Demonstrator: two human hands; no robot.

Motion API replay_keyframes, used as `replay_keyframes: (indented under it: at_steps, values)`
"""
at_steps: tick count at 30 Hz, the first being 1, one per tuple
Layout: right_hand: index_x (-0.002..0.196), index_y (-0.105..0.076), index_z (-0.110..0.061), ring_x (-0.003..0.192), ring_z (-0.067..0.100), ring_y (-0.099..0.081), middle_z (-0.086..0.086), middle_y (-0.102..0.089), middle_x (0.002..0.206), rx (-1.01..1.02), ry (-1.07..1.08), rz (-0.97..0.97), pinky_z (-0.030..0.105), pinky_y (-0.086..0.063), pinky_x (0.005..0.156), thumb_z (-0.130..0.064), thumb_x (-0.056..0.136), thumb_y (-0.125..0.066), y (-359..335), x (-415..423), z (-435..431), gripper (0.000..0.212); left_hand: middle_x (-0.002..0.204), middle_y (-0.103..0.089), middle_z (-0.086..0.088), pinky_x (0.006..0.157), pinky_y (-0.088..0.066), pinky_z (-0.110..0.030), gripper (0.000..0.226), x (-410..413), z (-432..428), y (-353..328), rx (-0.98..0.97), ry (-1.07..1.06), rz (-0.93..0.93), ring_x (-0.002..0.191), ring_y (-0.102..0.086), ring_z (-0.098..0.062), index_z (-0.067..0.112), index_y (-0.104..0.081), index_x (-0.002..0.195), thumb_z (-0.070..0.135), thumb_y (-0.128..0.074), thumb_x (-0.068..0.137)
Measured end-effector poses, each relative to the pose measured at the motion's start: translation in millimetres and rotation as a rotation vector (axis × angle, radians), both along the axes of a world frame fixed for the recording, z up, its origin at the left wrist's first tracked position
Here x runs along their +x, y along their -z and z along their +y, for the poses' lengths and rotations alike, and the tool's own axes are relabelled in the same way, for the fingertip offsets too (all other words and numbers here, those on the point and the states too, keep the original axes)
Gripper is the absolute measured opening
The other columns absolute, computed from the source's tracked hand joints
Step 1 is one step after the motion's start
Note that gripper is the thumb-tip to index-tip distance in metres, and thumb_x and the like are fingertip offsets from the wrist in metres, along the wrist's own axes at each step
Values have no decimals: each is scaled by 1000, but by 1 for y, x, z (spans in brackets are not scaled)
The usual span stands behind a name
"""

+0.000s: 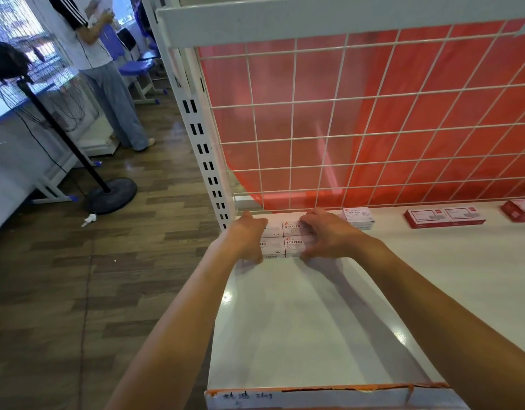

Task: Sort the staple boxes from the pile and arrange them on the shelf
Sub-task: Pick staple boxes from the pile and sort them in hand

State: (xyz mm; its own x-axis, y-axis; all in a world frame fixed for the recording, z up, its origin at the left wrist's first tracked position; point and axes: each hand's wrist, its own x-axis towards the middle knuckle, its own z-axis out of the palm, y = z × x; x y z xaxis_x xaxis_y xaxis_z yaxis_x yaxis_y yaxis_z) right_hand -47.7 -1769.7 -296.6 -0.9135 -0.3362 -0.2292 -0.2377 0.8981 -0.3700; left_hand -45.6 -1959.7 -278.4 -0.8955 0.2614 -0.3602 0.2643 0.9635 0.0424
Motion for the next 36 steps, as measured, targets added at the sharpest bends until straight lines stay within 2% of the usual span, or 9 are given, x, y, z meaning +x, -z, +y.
replay_keyframes:
  at_steps: [4,8,15,18,22,25,28,31,36]
  values:
    - [118,-53,-16,100,15,-46,-4,-47,115,-9,0,1,39,-40,97,-43,65,-80,-2,1,1,65,117,-41,-9,79,-47,-29,60,1,0,2,27,-22,0,96,-50,-22,15,-44,128,21,-74,76]
    - [121,-53,-14,102,17,-47,-1,-48,118,-24,-8,-11,30,-45,89,-40,68,-80,-5,3,1,65,116,-43,-8,81,-45,-28,65,3,-3,1,73,-36,-1,93,-45,-19,15,-45,130,29,-76,75]
    - [122,-52,-17,102,16,-48,-3,-48,117,-7,5,-13,32,-44,93,-42,68,-79,-3,4,0,65,132,-39,-6,99,-45,-34,81,12,-5,-1,150,-85,0,118,-47,-23,15,-32,145,41,-71,79]
    - [121,-52,-19,102,15,-48,-4,-48,116,9,8,-6,41,-41,100,-45,68,-78,-3,5,-1,65,135,-39,-4,99,-46,-37,82,15,-5,1,165,-98,5,119,-46,-23,16,-29,147,39,-69,79]
    - [123,-51,-19,102,15,-47,-3,-48,118,22,7,1,35,-42,95,-44,70,-76,-4,8,-1,64,139,-37,1,98,-46,-39,84,17,-6,4,149,-116,16,124,-41,-24,20,-25,149,43,-66,79]
    - [133,-41,-24,116,20,-42,-3,-42,135,19,17,34,45,-33,106,-47,72,-72,-4,15,-1,72,147,-31,2,101,-40,-41,84,24,-3,7,69,-120,82,131,-30,-30,22,-23,147,45,-65,79]
    - [140,-32,-26,130,25,-30,-3,-25,150,39,49,132,47,-27,109,-47,77,-68,-7,30,-3,75,154,-18,-2,107,-30,-42,87,35,9,6,43,-136,170,138,-17,-29,21,-16,149,41,-65,80]
    - [139,-35,-23,134,28,-25,1,-23,152,51,111,245,46,-24,112,-41,84,-64,-11,43,-6,65,155,-17,-3,110,-25,-40,77,46,29,7,167,-136,247,141,-13,-26,17,-20,148,33,-61,84]
    - [143,-35,-21,139,26,-23,3,-25,154,12,213,291,40,-23,114,-26,90,-59,-10,61,1,58,156,-21,-2,116,-18,-40,64,60,69,10,283,-110,310,145,-13,-21,18,-21,150,24,-51,93]
